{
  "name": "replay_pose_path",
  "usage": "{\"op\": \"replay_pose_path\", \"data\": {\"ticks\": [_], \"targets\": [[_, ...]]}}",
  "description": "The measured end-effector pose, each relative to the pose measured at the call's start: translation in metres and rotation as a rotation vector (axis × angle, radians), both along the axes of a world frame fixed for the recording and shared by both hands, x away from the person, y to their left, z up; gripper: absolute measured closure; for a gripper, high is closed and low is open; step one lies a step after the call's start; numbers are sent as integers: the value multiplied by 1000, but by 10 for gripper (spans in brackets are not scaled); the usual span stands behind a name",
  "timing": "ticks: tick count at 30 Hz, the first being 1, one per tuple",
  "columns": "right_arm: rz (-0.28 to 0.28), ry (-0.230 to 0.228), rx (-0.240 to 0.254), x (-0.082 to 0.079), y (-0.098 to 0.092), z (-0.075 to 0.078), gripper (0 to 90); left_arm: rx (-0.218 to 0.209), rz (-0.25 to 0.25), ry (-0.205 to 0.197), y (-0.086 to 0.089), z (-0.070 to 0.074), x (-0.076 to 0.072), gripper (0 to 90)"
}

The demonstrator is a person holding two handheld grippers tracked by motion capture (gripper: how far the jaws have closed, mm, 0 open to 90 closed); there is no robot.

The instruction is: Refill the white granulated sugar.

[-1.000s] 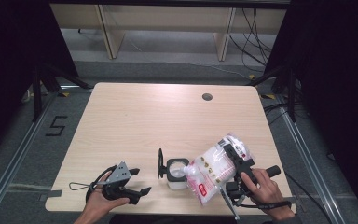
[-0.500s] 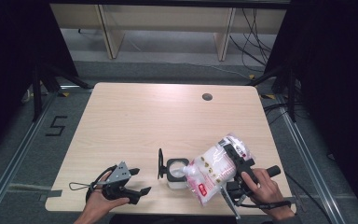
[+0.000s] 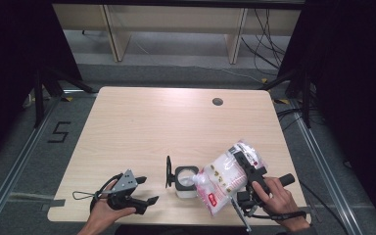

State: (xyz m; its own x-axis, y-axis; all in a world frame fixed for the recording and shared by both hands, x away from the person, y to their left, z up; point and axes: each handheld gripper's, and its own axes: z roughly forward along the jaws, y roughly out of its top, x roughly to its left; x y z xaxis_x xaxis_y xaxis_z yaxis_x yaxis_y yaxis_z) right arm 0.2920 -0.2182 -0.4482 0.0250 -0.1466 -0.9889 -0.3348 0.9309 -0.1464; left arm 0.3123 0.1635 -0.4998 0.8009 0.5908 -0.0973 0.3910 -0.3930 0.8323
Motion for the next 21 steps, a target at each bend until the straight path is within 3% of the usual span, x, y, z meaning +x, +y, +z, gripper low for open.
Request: {"op": "replay_pose_path", "data": {"ticks": [5,7,10,11,13,14,16,17,18,20,21], "targets": [[9,3,5,1,0,-1,438,7,-9,-9,1,1,1,191],[32,-20,-23,2,0,3,438,-10,0,-2,0,-1,0,191],[25,-18,-21,2,0,4,438,0,-2,-2,0,0,0,191],[7,12,27,1,-2,0,438,-2,-2,-5,0,0,0,191],[15,7,10,2,-1,2,438,-3,3,0,0,0,0,191],[16,19,31,3,-1,1,438,3,-3,-3,0,0,0,191],[33,2,1,4,-1,2,438,4,-8,-2,0,0,0,191],[18,22,23,4,-2,-1,438,8,-9,-8,0,1,1,191],[29,6,-2,4,-1,1,438,14,-22,-18,1,1,2,191],[15,28,23,4,-1,-1,439,12,-20,-16,1,1,2,191],[24,13,-6,4,-1,1,438,13,-23,-17,1,1,2,191]]}}
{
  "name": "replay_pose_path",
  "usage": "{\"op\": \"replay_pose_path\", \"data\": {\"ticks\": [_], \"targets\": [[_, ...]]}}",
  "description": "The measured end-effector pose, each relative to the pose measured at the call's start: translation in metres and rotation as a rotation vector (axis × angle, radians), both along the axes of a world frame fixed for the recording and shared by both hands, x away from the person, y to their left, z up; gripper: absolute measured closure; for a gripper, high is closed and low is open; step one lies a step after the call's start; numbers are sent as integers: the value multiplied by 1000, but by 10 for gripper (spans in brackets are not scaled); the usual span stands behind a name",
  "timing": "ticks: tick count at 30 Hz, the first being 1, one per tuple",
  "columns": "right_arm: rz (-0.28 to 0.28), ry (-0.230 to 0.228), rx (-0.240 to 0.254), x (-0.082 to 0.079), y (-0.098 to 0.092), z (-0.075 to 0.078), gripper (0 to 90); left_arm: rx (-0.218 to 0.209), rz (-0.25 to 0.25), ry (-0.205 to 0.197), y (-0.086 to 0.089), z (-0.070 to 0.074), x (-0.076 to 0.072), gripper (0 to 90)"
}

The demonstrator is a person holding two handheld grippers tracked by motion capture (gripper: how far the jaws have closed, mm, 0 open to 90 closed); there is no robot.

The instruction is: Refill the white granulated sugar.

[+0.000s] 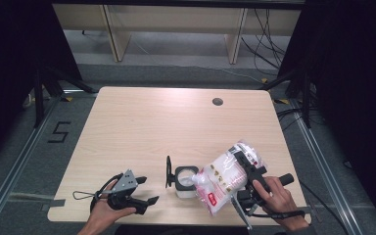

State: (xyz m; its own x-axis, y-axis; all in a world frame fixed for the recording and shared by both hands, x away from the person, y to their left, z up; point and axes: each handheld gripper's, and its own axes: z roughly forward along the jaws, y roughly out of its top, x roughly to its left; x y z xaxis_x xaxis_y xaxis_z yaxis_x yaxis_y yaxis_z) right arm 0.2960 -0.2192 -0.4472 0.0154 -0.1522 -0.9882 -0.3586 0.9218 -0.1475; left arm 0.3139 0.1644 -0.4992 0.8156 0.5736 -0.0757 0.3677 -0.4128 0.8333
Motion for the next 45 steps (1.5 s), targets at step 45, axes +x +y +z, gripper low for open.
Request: {"op": "replay_pose_path", "data": {"ticks": [45], "targets": [[-17,12,26,-2,0,0,440,-23,19,11,-1,-1,-1,191]]}}
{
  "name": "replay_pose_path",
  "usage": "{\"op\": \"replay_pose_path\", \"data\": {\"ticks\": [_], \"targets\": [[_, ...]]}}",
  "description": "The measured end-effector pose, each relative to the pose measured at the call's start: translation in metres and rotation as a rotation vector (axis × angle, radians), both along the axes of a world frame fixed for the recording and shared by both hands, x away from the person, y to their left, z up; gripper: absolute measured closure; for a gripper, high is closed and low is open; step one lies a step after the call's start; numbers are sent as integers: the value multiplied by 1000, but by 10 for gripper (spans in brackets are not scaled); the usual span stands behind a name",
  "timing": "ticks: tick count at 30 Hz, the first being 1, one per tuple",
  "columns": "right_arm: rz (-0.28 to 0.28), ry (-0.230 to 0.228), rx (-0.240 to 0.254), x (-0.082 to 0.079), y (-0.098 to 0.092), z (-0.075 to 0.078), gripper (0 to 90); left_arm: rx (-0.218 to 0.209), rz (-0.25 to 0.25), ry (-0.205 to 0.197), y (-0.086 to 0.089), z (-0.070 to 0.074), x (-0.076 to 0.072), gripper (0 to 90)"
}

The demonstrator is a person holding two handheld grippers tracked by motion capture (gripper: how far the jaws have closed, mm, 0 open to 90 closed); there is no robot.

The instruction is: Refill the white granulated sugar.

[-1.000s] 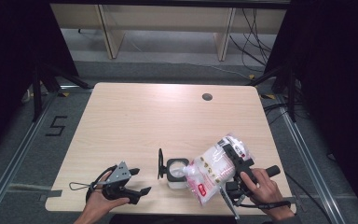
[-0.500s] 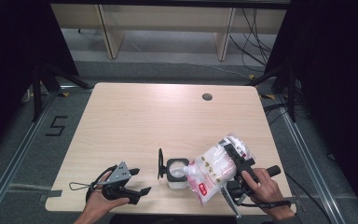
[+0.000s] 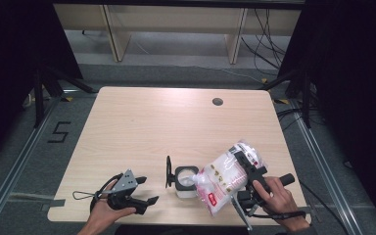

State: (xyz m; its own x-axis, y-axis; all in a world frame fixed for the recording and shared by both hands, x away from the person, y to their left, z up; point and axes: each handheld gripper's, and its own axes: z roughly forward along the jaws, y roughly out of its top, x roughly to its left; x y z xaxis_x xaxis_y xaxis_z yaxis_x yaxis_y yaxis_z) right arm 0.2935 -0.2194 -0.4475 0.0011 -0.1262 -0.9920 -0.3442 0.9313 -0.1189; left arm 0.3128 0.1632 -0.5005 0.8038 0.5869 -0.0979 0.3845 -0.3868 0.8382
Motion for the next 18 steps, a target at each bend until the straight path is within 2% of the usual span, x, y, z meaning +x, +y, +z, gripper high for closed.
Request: {"op": "replay_pose_path", "data": {"ticks": [1,2,10,13,14,15,16,18], "targets": [[2,-2,-1,0,0,0,440,9,4,7,0,1,0,192],[21,-24,-30,0,1,3,440,1,-4,-5,0,0,1,191],[25,-25,-31,0,2,3,440,7,4,2,0,1,0,192],[23,-25,-30,1,2,3,440,9,1,-8,1,1,0,191],[12,-6,-7,0,1,1,440,5,6,0,0,1,-1,191],[22,-15,-24,1,1,3,440,6,4,2,0,1,0,192],[7,5,6,0,0,0,440,6,5,2,0,1,0,192],[14,7,9,1,0,1,441,6,6,4,0,1,-1,191]]}}
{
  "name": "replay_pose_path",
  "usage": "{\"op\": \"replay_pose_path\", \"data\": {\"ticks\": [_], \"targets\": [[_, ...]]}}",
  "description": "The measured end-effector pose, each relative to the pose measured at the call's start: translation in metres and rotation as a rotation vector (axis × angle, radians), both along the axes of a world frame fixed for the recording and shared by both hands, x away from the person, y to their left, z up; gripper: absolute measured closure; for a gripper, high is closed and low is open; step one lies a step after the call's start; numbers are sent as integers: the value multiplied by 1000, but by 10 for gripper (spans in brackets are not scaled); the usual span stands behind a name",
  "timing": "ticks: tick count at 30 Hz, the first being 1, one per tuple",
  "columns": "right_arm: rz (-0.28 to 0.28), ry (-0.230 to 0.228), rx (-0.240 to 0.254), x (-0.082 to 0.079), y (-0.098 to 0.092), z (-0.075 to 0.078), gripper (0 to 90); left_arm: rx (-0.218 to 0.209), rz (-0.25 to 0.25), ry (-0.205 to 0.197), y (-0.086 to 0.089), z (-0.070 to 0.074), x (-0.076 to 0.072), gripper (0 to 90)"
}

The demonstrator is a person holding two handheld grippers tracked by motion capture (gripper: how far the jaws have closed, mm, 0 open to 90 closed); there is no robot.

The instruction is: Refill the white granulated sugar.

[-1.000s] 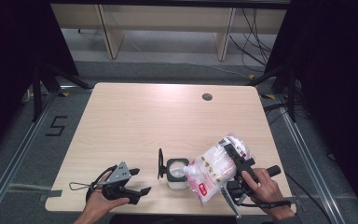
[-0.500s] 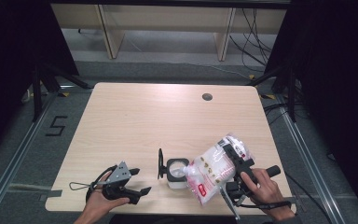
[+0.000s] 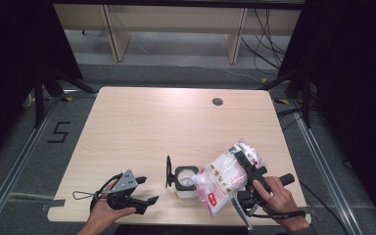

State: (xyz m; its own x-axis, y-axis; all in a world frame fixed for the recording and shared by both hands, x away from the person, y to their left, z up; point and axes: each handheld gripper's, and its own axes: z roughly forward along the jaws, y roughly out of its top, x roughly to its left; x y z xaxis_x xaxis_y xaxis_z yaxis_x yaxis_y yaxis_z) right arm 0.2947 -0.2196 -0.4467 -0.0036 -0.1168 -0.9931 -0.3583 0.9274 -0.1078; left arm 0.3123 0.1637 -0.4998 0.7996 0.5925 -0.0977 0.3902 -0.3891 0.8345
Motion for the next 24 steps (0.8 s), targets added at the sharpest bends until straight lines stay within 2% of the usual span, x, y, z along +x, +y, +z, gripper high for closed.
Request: {"op": "replay_pose_path", "data": {"ticks": [1,4,5,6,7,8,9,10,11,13,14,15,16,17,18,19,22,23,24], "targets": [[17,-13,-19,0,0,2,441,0,-8,-3,0,0,0,192],[11,-7,-26,1,0,3,442,0,-7,-1,0,0,1,191],[3,38,30,2,-2,-1,442,4,-12,-7,1,0,1,191],[20,27,5,2,-2,2,443,3,-12,-7,1,0,0,192],[12,53,45,2,-3,-1,443,4,-12,-7,1,1,0,191],[10,65,56,2,-3,-2,443,4,-12,-7,1,1,1,191],[28,56,46,3,-3,0,444,4,-12,-6,1,1,1,192],[23,87,79,4,-4,-2,444,2,-11,-7,1,1,1,191],[25,98,98,4,-5,-2,444,3,-11,-7,1,1,0,191],[33,105,95,5,-7,1,445,10,-19,-15,1,1,1,192],[31,131,137,6,-8,-3,446,7,-11,-8,1,1,1,192],[47,122,119,7,-8,0,446,2,-11,-7,1,1,0,192],[29,148,153,6,-9,-3,446,2,-12,-7,1,1,0,192],[35,157,164,7,-9,-4,447,6,-16,-7,1,1,0,192],[48,146,126,8,-9,-1,448,9,-26,-18,1,1,1,192],[34,181,185,8,-9,-7,448,9,-17,-13,1,1,1,192],[50,202,180,9,-9,-10,449,15,-18,-18,2,1,1,197],[64,195,151,10,-8,-8,450,-5,-18,-18,0,1,1,197],[53,219,193,9,-9,-12,450,-5,-17,-18,0,1,1,197]]}}
